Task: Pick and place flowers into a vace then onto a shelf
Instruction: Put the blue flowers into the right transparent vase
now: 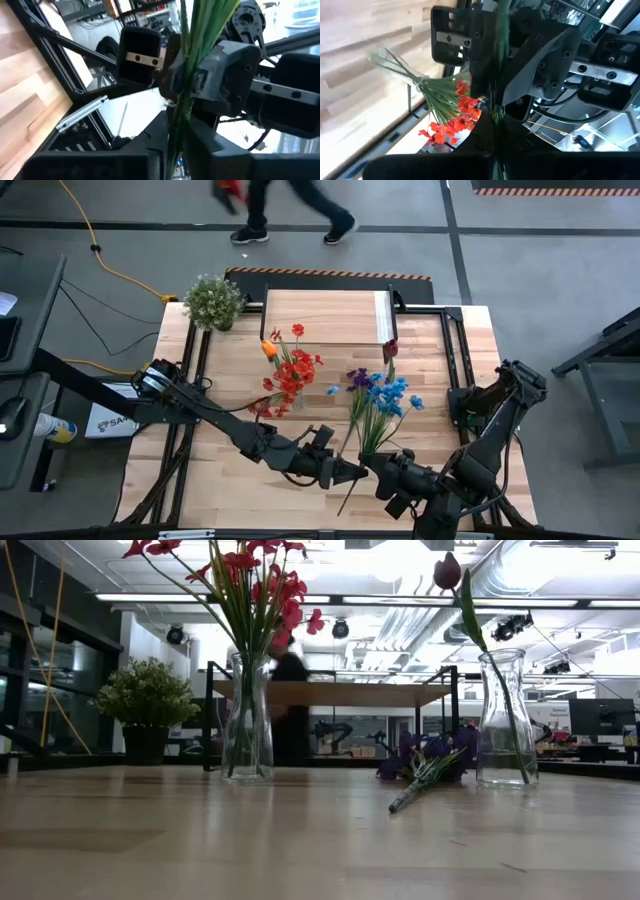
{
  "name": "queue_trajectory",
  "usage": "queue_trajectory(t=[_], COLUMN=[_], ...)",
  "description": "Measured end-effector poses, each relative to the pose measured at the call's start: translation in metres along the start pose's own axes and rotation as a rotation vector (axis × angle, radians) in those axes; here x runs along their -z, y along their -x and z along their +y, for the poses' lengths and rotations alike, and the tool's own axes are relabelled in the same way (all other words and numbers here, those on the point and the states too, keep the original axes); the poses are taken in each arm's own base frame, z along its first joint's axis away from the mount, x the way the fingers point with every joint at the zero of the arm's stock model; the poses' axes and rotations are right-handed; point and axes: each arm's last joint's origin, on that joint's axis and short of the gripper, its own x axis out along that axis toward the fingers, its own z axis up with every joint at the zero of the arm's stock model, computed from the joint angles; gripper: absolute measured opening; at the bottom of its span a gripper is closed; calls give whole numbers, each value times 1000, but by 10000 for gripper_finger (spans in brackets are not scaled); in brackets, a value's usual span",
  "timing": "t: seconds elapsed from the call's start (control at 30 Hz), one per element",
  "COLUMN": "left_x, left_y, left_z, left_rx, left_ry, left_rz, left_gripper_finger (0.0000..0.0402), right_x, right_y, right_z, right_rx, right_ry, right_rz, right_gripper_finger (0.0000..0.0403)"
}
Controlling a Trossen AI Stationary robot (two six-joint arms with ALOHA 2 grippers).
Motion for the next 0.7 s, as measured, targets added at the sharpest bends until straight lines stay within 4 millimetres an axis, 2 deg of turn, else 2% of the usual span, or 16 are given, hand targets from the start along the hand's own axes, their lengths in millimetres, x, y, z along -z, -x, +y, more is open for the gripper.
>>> queue_trajectory(t=[0.13, 0.43, 0.7], left_x=[0, 1, 1], left_y=[0, 0, 0], left_z=[0, 0, -1], left_rx=[3, 6, 8], left_ry=[-43, -101, -132], left_rz=[7, 30, 29], left_gripper_finger=[46, 45, 45], right_x=[0, 0, 0], right_y=[0, 0, 3], right_z=[0, 0, -1], right_rx=[-1, 0, 32], right_ry=[-6, -7, -143], right_rz=[-2, -3, 47], right_gripper_finger=[3, 6, 65])
